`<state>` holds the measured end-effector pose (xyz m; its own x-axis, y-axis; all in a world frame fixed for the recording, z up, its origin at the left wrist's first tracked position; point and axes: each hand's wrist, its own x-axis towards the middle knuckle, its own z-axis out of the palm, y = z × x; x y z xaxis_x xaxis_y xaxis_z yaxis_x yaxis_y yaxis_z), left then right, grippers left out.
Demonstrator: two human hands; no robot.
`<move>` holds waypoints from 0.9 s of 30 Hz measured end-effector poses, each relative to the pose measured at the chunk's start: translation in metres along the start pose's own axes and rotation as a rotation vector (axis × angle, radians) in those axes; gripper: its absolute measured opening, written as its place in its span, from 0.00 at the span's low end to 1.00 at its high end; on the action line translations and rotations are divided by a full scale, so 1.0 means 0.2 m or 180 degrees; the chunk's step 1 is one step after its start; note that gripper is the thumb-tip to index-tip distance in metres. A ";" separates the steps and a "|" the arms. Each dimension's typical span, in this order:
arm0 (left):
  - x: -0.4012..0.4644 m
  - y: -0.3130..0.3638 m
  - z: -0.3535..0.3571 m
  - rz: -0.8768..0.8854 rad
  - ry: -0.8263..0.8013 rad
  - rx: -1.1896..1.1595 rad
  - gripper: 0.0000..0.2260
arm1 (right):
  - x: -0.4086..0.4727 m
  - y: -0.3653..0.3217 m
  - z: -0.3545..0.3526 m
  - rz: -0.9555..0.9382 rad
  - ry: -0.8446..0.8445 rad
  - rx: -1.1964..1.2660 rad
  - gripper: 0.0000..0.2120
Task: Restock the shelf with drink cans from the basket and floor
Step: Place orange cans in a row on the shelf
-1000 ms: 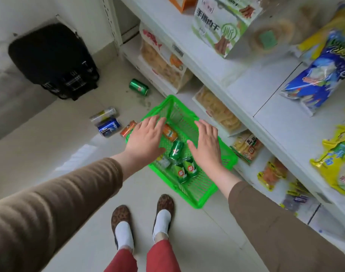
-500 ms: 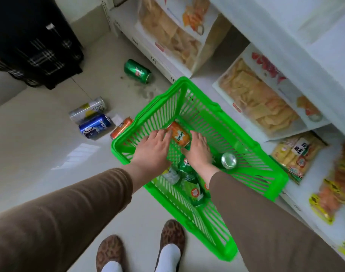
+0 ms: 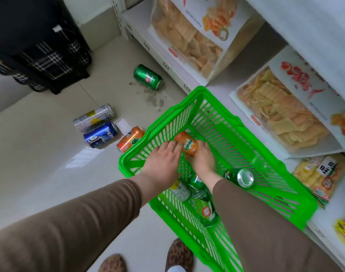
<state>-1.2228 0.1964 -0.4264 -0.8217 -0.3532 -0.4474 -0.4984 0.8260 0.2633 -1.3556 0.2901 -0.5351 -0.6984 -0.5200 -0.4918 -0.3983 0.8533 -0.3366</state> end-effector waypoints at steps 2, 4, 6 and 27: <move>-0.08 0.02 -0.09 -0.0060 0.0001 -0.0066 0.40 | -0.11 -0.05 -0.14 -0.0052 0.0005 0.0070 0.29; -0.18 0.04 -0.22 -0.0120 0.0024 -0.0127 0.40 | -0.27 -0.12 -0.34 -0.0190 0.0023 0.0134 0.29; -0.29 0.08 -0.40 -0.0170 0.0050 -0.0203 0.41 | -0.44 -0.22 -0.57 -0.0307 0.0062 0.0148 0.30; -1.49 0.87 -3.05 0.0939 0.1741 -0.0256 0.50 | -2.12 -1.28 -3.33 -0.0888 0.2194 0.0496 0.27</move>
<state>-1.2334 0.1783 0.2736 -0.9398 -0.3067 0.1505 -0.2309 0.8948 0.3821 -1.3529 0.3181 0.2953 -0.8180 -0.5298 0.2240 -0.5617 0.6518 -0.5095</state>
